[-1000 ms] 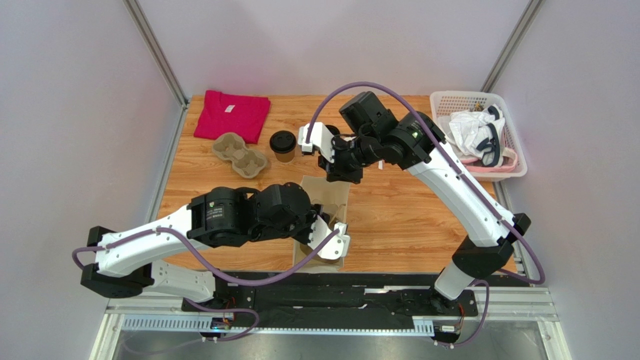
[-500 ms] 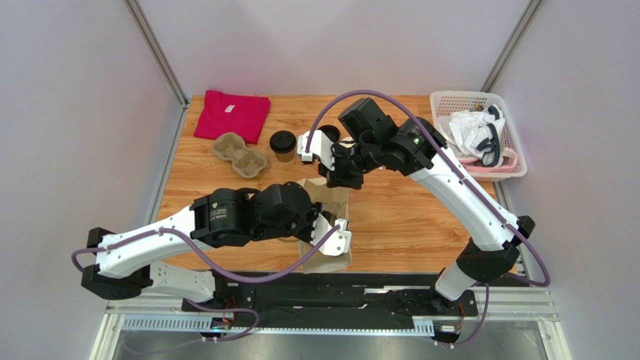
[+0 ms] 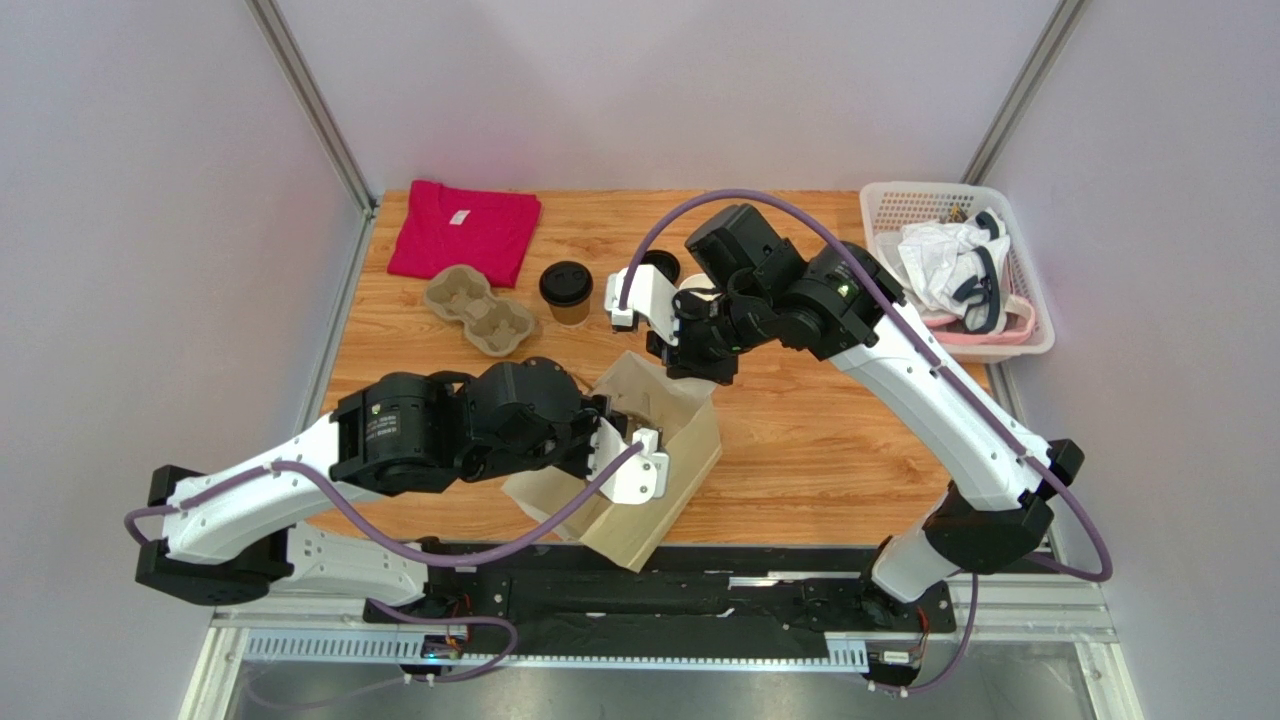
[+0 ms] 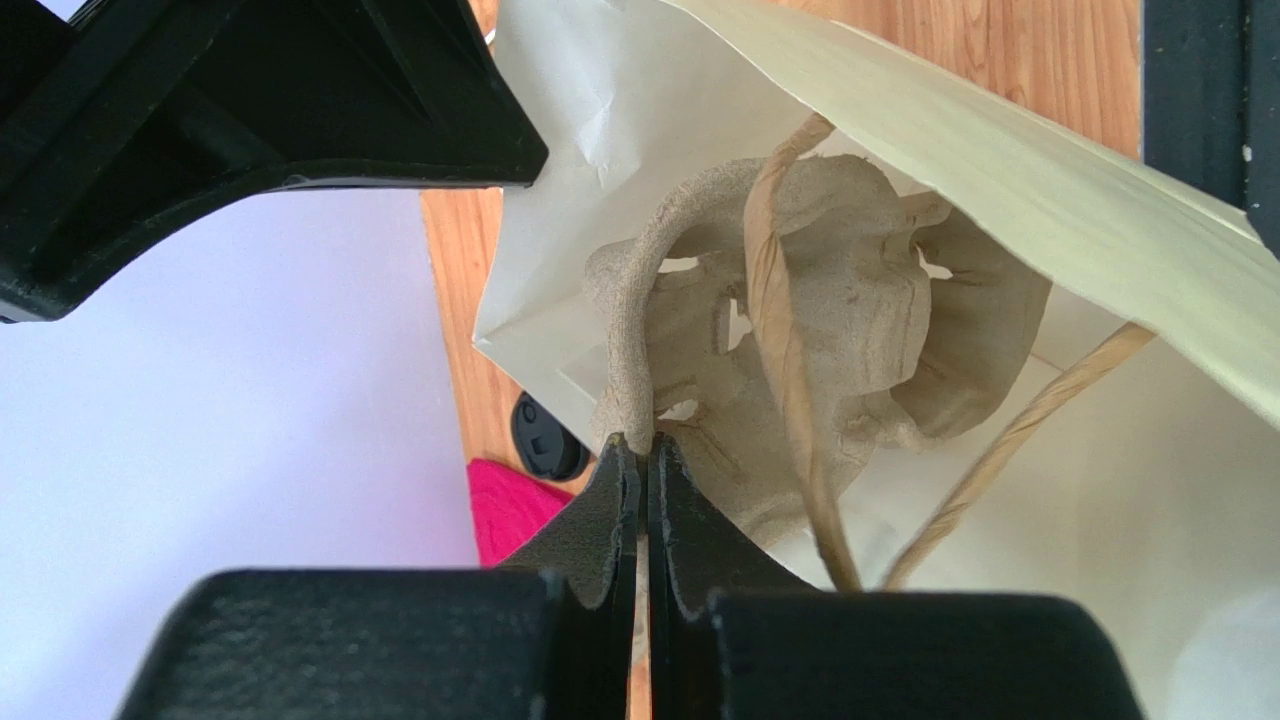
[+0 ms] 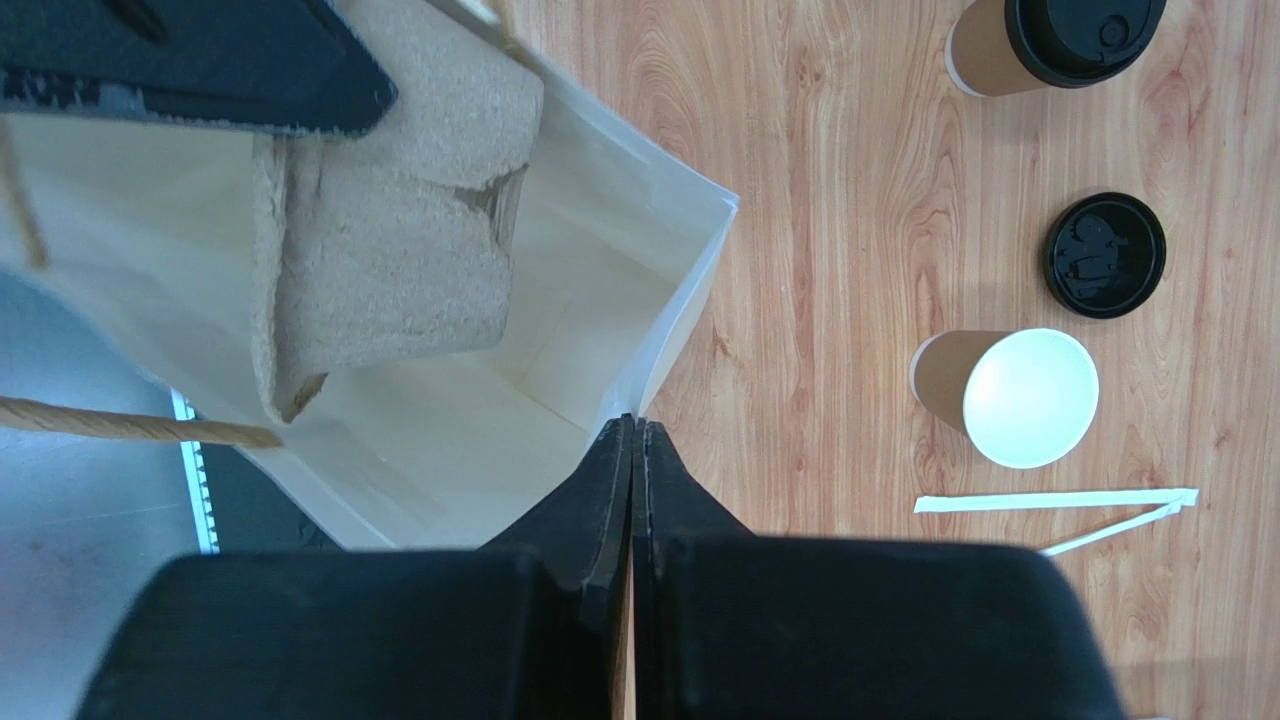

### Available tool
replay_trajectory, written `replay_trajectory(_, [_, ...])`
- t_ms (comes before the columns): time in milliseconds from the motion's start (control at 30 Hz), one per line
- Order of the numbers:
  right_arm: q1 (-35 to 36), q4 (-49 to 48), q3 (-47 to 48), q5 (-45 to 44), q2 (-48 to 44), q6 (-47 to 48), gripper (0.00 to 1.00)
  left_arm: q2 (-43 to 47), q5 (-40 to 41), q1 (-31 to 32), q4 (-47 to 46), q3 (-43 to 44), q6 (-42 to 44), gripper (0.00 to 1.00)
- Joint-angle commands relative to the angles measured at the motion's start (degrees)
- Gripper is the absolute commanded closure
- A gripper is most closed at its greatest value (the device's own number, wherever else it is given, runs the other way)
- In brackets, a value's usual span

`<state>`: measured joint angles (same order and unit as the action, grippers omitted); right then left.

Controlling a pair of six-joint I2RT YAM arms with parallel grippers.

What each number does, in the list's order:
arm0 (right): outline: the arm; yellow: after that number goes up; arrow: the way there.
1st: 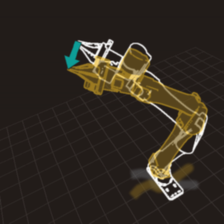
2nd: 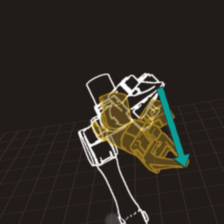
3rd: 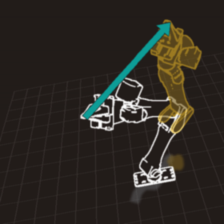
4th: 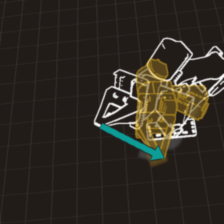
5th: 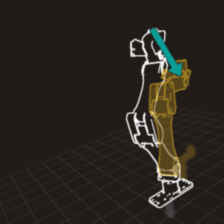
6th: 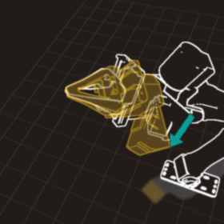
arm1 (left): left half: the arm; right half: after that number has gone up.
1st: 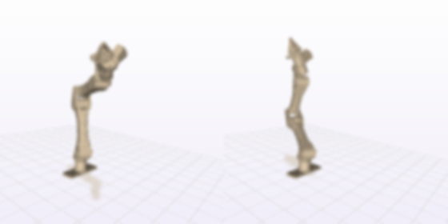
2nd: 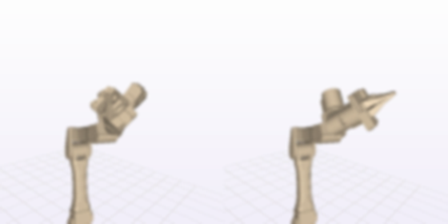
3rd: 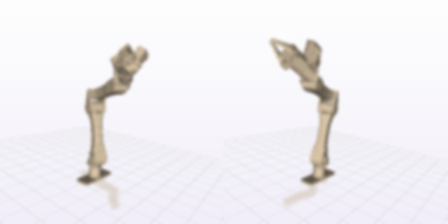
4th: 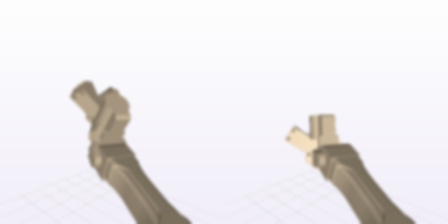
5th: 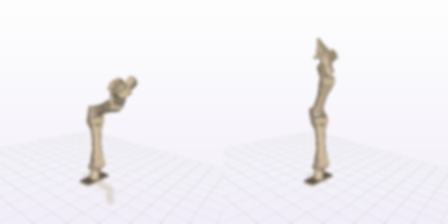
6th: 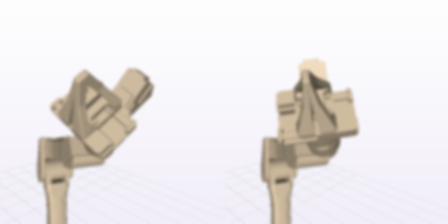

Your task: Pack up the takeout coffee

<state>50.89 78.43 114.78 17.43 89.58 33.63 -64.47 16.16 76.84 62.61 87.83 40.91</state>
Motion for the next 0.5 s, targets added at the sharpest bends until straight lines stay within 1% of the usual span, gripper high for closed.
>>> replay_trajectory(0, [0.26, 7.7, 1.85, 0.5, -0.81, -1.46, 1.0, -0.83, 1.15, -0.11, -0.56, 2.17, 1.02, 1.0])
replay_trajectory(133, [0.26, 7.79, 1.94, 2.08, -0.81, -1.37, 1.0, -1.98, 1.42, 0.5, -4.24, -0.02, 2.42, 1.0])
replay_trajectory(233, [0.26, 7.7, 1.94, 2.7, -0.9, -1.2, 1.0, -2.15, 1.06, 0.77, -7.31, -3.62, 3.65, 1.0])
replay_trajectory(467, [0.35, 7.87, 1.32, 4.1, -1.51, -0.67, 1.0, -5.93, 0.62, 0.86, -7.85, -5.21, 3.22, 1.0])
